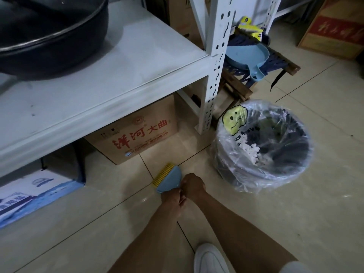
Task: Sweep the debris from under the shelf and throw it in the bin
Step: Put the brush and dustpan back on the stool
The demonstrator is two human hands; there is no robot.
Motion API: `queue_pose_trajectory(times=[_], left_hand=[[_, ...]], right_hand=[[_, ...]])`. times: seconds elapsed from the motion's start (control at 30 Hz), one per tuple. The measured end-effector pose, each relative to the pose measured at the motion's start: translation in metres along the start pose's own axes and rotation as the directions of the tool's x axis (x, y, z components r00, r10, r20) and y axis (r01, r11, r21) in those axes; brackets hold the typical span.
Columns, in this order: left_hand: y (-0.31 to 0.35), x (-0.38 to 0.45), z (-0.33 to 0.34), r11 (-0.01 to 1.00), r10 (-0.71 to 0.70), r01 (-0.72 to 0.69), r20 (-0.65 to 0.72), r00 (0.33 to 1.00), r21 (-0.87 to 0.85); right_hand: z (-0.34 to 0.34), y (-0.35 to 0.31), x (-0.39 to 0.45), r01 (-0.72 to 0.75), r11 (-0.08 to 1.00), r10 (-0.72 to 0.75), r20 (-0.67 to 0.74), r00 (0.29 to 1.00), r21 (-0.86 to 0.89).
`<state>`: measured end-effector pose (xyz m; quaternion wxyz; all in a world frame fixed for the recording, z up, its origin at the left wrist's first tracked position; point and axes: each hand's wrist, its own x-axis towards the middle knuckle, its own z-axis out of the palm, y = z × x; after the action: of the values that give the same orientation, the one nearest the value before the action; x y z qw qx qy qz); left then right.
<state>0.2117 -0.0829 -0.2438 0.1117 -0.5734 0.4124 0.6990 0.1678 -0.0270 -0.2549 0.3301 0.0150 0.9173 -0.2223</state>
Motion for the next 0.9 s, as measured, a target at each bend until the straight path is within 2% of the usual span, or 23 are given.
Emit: queue_pose_trajectory(times=[0.13,0.27,0.4,0.53,0.63,0.8,0.9], left_hand=[[0.013,-0.023,-0.003,0.991,0.099,-0.097,-0.027,0.995,0.09],[0.029,-0.052,-0.003,0.93,0.272,-0.275,0.048,0.961,0.245],[0.042,-0.083,-0.001,0.818,0.463,-0.48,0.131,0.877,0.317],[0.051,-0.122,0.005,0.69,0.612,-0.641,0.2,0.765,0.337],[0.059,-0.149,0.017,0.597,0.652,-0.707,0.285,0.703,0.378],[0.065,-0.185,0.05,0.539,0.628,-0.754,0.419,0.656,0.375],[0.069,-0.195,0.083,0.467,0.637,-0.791,0.471,0.611,0.395]], right_hand=[[-0.011,-0.005,-0.015,0.044,0.989,-0.038,-0.041,0.998,0.143],[-0.031,-0.012,-0.039,0.132,0.954,-0.098,-0.136,0.986,0.268],[-0.052,-0.019,-0.067,0.286,0.865,-0.169,-0.297,0.94,0.412],[-0.074,-0.025,-0.095,0.37,0.757,-0.134,-0.426,0.895,0.539],[-0.094,-0.022,-0.114,0.395,0.72,-0.057,-0.519,0.853,0.571],[-0.138,-0.009,-0.133,0.403,0.71,0.067,-0.624,0.779,0.578],[-0.171,0.002,-0.135,0.381,0.725,0.134,-0.66,0.739,0.574]])
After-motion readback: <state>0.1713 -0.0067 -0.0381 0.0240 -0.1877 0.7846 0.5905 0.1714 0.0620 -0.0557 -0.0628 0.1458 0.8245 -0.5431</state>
